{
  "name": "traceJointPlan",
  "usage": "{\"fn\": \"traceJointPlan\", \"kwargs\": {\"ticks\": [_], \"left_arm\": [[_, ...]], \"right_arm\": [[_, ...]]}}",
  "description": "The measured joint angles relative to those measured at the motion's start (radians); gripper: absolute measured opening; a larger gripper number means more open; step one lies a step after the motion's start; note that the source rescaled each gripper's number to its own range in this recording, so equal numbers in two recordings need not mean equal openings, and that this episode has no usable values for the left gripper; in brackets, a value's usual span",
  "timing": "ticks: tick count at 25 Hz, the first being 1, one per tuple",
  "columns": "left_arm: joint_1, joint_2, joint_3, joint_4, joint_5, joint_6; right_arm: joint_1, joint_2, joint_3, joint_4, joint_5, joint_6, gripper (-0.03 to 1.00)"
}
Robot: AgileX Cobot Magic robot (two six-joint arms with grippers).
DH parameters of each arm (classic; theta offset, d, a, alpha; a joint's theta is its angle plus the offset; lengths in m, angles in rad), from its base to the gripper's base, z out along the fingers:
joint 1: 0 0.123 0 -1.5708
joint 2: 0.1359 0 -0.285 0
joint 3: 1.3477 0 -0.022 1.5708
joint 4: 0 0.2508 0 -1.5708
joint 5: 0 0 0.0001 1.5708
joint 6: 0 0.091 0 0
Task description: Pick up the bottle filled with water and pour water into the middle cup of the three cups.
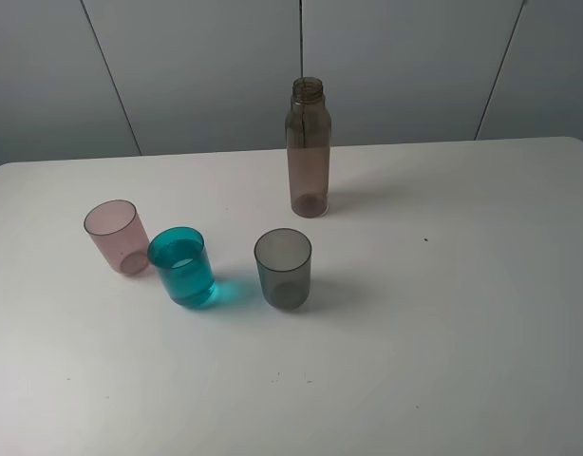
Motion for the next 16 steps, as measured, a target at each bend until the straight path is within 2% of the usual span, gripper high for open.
{"fn": "traceJointPlan", "kwargs": {"ticks": [16], "left_arm": [[0.000,0.000,0.000,0.000,0.000,0.000]], "right_arm": [[0.000,0.000,0.000,-0.015,0.000,0.005,1.00]]}}
